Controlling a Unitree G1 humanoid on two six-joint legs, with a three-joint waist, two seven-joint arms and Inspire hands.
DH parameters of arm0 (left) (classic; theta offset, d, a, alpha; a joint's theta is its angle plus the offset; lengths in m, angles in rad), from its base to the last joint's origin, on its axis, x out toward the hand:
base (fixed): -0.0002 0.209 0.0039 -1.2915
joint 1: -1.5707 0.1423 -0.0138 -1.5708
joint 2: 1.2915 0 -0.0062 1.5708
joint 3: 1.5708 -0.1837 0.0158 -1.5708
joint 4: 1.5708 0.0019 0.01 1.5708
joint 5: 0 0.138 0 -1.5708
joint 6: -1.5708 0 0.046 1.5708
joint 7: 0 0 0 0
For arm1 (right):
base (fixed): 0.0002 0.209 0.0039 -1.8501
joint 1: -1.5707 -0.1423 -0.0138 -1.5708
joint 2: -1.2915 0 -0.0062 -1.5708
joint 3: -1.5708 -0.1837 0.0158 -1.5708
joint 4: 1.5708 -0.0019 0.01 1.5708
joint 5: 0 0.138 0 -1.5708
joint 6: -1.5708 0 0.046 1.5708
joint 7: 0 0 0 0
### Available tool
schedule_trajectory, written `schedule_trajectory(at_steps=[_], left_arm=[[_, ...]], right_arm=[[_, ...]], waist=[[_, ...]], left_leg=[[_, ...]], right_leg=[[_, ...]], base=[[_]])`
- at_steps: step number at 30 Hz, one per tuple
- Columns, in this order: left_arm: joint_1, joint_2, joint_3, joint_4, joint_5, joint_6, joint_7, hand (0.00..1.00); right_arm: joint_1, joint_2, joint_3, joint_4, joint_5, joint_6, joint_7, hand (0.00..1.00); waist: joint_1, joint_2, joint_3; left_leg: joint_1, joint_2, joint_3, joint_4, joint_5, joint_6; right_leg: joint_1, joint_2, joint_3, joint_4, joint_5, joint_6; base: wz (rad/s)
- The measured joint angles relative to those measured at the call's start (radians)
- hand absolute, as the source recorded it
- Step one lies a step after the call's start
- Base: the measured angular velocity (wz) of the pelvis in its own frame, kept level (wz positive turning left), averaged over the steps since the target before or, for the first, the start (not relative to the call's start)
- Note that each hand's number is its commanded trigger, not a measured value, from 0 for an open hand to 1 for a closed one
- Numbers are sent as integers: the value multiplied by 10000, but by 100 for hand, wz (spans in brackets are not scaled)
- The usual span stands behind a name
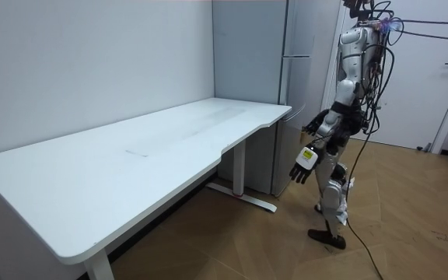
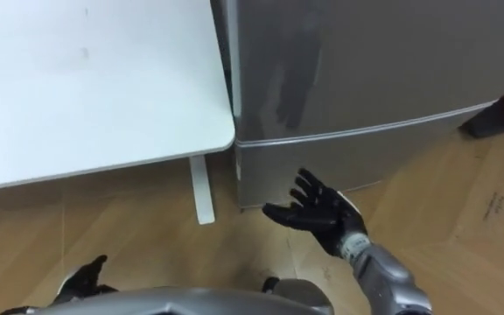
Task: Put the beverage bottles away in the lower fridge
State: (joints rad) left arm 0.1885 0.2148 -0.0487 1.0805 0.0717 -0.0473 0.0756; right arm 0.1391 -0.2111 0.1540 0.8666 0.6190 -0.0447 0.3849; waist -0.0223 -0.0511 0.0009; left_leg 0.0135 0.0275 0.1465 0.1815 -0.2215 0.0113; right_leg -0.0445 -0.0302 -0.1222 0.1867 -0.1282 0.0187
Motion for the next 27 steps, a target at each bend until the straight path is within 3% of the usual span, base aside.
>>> schedule_trajectory(at_steps=[1, 2, 5, 8, 11, 18, 27], left_arm=[[27, -31, 152, 27, -8, 0, -8, 0], [52, -52, 296, 50, -35, 0, -14, 0], [281, -84, 725, 55, -31, -1, -93, 0], [347, -75, 1134, 331, 119, 26, -214, 0], [577, -72, 1633, 489, 338, 157, -230, 0], [594, -116, 1895, 874, 416, 332, -284, 0], [576, -670, 2467, 1275, 792, 999, -228, 0]], right_arm=[[-12, 4, -270, 617, -20, 26, -8, 0], [9, 3, -520, 1164, -31, 47, -45, 0], [167, 3, -1041, 2140, -18, 150, -66, 0], [299, 29, -1515, 2916, -181, 275, -169, 0], [160, 24, -1938, 3519, -832, 376, -274, 0], [-223, 77, -2025, 4700, -1496, 451, -470, 0], [-203, 251, -2687, 4974, -1578, 616, -784, 0]], waist=[[14, 27, 19], [7, -41, -20], [1, -1, 27], [0, 9, 22], [45, 62, 23], [155, 93, 52], [189, 119, 44]], left_leg=[[-4, -32, -136, 0, -15, 25], [6, -53, -204, 17, -25, 42], [156, -103, -411, 26, -46, 75], [179, -160, -705, 75, -54, 87], [178, -171, -765, 119, -58, 95], [243, -187, -919, 191, -58, 95], [327, -191, -1004, 172, -60, 93]], right_leg=[[55, -37, -71, 7, -22, 31], [100, -73, -140, 18, -39, 56], [364, -118, -283, -36, -76, 101], [604, -163, -481, -190, -89, 117], [644, -175, -519, -188, -94, 124], [813, -181, -627, -221, -93, 123], [1009, -170, -691, -378, -96, 125]], base=[[21], [22], [20], [27], [9], [5], [3]])
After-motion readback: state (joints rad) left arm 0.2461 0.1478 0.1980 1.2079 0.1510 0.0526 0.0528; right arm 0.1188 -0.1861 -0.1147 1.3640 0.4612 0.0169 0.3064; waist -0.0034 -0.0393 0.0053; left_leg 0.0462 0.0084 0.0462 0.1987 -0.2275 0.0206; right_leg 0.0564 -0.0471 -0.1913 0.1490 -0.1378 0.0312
